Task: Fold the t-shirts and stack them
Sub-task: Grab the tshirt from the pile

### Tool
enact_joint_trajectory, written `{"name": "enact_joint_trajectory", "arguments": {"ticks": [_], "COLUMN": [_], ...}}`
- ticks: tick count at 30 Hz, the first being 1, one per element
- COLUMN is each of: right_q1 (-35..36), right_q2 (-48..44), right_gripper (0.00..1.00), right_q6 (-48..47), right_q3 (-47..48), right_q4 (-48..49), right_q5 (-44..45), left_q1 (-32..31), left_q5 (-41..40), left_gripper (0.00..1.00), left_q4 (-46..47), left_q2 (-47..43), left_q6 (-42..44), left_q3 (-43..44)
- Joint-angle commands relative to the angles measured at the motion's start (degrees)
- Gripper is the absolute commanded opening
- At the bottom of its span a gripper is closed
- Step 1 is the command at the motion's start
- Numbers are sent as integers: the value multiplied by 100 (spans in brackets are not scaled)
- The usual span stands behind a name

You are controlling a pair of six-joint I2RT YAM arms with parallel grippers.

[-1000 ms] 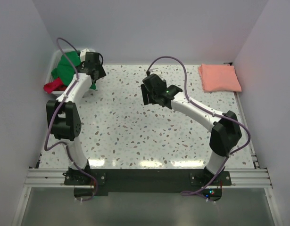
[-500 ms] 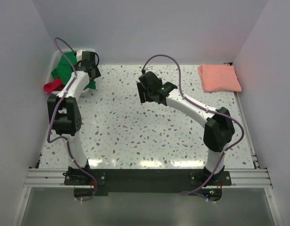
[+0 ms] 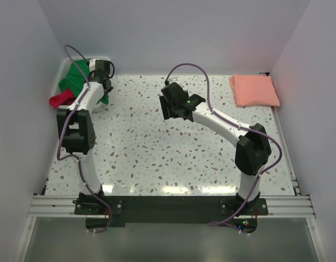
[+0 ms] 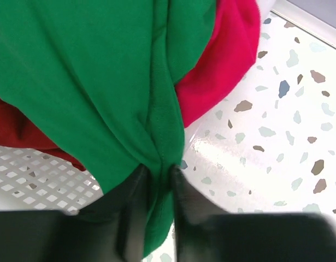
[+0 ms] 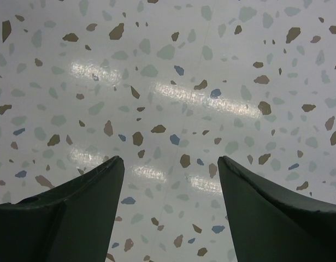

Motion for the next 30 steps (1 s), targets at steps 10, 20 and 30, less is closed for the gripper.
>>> {"name": "enact_joint_trajectory", "arguments": {"ticks": [10, 20, 30], "right_q1": [-14, -14, -303], "right_q2": [49, -188, -1102], "right_gripper": [72, 70, 69], "right_q6": [93, 260, 953], "right_q3": [227, 113, 112], "right_q4": [-66, -22, -347], "right_q5": [-103, 326, 1354], "left_q1": [112, -133, -1276], "left_q5": [83, 1419, 2456], "left_gripper": [0, 0, 0], "left_q4": [-40, 768, 417], "left_q2": [-832, -2307, -2450], "left_q6": [-68, 414, 776], "left_q3": [-137, -708, 924]}}
